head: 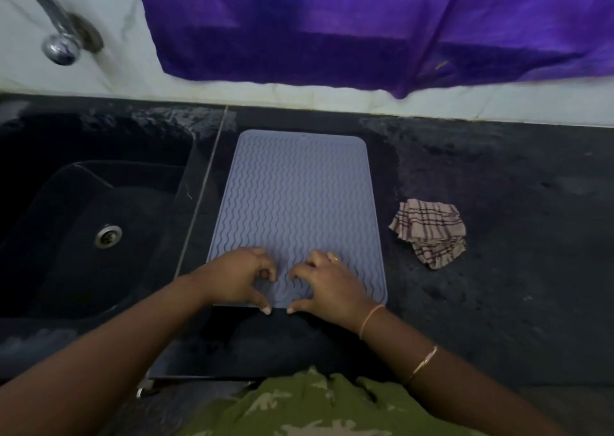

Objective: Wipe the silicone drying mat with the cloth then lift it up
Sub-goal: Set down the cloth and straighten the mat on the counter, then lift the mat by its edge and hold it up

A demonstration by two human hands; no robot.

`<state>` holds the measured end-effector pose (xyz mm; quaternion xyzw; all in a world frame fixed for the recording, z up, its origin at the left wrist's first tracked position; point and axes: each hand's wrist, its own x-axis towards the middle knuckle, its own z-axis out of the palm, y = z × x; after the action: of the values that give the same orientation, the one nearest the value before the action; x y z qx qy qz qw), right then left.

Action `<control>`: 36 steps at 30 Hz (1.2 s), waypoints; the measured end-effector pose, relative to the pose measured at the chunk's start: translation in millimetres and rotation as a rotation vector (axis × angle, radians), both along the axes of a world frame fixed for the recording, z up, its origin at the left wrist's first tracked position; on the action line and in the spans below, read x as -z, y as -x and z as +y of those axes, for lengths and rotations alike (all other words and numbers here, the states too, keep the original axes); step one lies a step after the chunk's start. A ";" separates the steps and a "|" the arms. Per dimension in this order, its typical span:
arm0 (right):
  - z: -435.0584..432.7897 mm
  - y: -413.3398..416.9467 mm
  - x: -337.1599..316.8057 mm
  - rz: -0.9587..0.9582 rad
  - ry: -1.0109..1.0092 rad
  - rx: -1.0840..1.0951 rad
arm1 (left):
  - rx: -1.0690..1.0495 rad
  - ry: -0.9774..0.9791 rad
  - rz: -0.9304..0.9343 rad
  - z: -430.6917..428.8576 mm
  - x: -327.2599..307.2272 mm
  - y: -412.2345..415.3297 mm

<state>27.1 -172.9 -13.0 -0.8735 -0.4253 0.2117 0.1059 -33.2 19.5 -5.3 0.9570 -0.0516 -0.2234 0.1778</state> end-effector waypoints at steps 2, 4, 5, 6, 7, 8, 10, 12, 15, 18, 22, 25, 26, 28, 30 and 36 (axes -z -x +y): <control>2.3 3.0 -0.5 -0.033 0.016 0.012 | 0.059 0.000 -0.040 1.2 2.2 -0.2; 2.5 4.3 0.6 -0.064 0.017 0.015 | 0.092 0.001 -0.072 1.8 4.3 -0.2; 2.3 5.1 1.3 -0.074 0.012 0.017 | 0.112 -0.003 -0.093 2.8 5.5 0.7; 1.9 5.9 2.5 -0.081 0.003 0.021 | 0.135 -0.004 -0.125 3.7 6.9 1.7; 1.5 6.7 3.5 -0.083 -0.017 0.026 | 0.154 0.005 -0.164 4.6 8.4 2.7; 1.3 6.6 5.2 -0.085 -0.044 0.034 | 0.160 0.018 -0.202 4.8 9.7 3.6; 3.7 7.3 6.8 -0.096 -0.082 0.058 | 0.144 0.023 -0.257 3.7 10.6 4.3; 7.9 7.6 5.9 -0.096 -0.077 0.102 | 0.109 -0.004 -0.302 0.9 10.4 2.4; 12.4 8.5 3.5 -0.114 -0.072 0.164 | 0.062 -0.044 -0.345 -2.9 6.6 -0.7; 15.1 9.9 -1.2 -0.248 -0.033 0.170 | 0.052 -0.093 -0.478 -1.6 -0.5 -2.6; 12.4 -5.5 -28.4 -0.250 -0.049 0.173 | 0.060 -0.166 -0.690 2.3 -18.1 -15.1; 5.6 -42.7 -66.0 -0.223 0.002 0.241 | 0.139 -0.292 -0.841 11.6 -46.5 -36.4; 5.1 -58.3 -82.4 -0.255 0.071 0.246 | 0.172 -0.332 -0.872 15.7 -58.9 -45.3; 10.1 -86.9 -114.4 -0.277 0.164 0.227 | 0.189 -0.385 -0.804 25.1 -84.3 -65.3; 20.7 -112.9 -142.2 -0.324 0.167 0.205 | 0.077 -0.479 -0.660 37.0 -112.1 -89.0; 56.9 -171.9 -233.8 -0.592 -0.026 0.226 | -0.242 -0.583 -0.680 70.5 -208.9 -147.8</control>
<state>199.0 -116.0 220.7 -0.9375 -0.3405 -0.0705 0.0115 114.6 90.0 203.6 0.9851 0.0698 0.1204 -0.1007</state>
